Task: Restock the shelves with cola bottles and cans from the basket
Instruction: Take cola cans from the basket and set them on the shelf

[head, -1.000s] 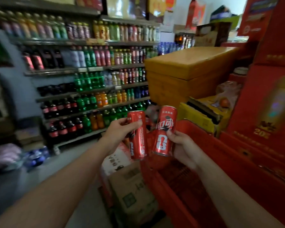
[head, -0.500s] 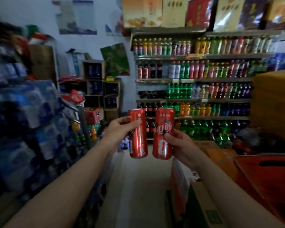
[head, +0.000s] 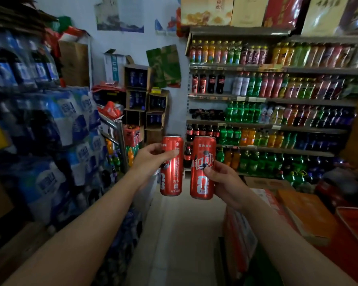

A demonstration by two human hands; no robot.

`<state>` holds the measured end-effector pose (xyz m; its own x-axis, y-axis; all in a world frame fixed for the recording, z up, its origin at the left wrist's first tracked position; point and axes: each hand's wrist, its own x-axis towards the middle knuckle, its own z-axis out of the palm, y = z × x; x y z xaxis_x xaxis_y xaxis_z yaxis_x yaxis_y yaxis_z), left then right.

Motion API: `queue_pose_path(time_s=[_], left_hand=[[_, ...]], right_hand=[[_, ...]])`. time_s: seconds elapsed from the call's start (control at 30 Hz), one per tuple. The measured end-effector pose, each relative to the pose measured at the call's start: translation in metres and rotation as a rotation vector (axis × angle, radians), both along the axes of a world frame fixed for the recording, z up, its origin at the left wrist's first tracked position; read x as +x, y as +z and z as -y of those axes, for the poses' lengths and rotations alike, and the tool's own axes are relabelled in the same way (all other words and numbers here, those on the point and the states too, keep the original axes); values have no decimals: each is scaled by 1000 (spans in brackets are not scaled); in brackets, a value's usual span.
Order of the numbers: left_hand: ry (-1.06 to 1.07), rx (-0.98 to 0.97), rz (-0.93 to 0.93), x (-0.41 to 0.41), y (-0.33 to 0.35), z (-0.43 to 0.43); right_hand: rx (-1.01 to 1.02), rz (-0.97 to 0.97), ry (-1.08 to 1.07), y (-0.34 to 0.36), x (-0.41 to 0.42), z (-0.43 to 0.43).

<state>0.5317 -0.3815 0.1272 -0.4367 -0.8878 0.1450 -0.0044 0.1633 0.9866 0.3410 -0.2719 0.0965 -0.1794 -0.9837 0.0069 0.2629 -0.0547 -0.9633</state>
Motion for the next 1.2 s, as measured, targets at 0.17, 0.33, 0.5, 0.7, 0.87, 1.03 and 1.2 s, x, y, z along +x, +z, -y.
queue_pose_path(time_s=[0.17,0.33,0.5,0.7,0.87,1.03,1.2], left_hand=[[-19,4,-5,-8,-12,22],[-48,42,-19,-25,-30,52],[-60,61,-23,-57,-48,81],[-55,61,9,-118,-63,144],[-18,68,-15,-186,-62,213],[-14,40,10,-245,-52,277],[15,48,12,-294,-51,344]], right_hand=[[32,78,-23,-10,-7,15],[47,121,-18,-22,-18,33],[76,123,-33,-41,-42,61],[85,132,-5,-54,-99,125],[94,157,1,-53,-170,197],[92,170,9,-41,-233,263],[103,143,6,-41,-283,333]])
